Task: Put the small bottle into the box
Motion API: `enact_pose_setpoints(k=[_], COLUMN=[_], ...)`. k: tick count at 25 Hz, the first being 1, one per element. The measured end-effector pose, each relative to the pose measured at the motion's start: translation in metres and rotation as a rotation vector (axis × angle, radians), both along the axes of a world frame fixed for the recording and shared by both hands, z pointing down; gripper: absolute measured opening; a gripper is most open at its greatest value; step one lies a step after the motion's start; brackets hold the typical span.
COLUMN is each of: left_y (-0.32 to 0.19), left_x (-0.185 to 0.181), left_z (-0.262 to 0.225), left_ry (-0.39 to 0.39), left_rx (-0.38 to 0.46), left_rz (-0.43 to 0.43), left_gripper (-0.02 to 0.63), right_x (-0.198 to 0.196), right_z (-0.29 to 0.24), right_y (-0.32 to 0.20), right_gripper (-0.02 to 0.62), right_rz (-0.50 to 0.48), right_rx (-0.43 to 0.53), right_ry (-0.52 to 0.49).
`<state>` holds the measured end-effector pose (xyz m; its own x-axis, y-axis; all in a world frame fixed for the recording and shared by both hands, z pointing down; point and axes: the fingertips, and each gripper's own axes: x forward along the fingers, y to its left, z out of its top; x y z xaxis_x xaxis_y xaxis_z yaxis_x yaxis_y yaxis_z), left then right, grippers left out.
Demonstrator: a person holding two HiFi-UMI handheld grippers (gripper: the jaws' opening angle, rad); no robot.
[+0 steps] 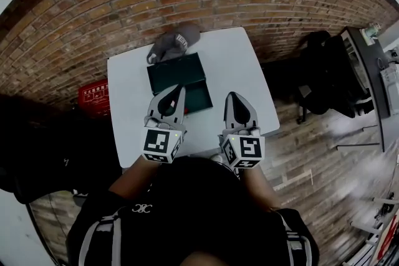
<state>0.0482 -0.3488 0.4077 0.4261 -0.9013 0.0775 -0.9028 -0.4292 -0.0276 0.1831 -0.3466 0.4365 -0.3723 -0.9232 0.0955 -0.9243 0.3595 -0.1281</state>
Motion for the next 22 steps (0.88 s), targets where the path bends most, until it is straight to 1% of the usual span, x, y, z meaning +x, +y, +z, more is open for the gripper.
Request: enact_pose_setpoints(k=[2,7,13,22], left_y=[0.0,0.0,0.001,-0.001], left_x=[-0.002,-0.006,-0.009,-0.02], left_z=[0.006,0.009,0.004,0.014], left_ry=[0.012,0.036,0.033,0.029], left_rx=[-0.029,-0.058,-0.051,-0.077], left_rz=[-0.011,-0.026,-0.032,-0.043], left_gripper=[0.012,0.012,0.012,0.012], right_x=[-0.001,-0.002,-0.007,-0.016], right_z=[0.0,0.003,0.005,0.01], right_y=[0.001,0.003,0.002,0.0], right_gripper=[0.028,0.028,0.028,0.028], right_rz=[-0.003,0.0,-0.007,-0.011], right_rx=[-0.001,-0.008,-0.014,-0.028], right_ry=[0.0,0.005,0.009,0.02])
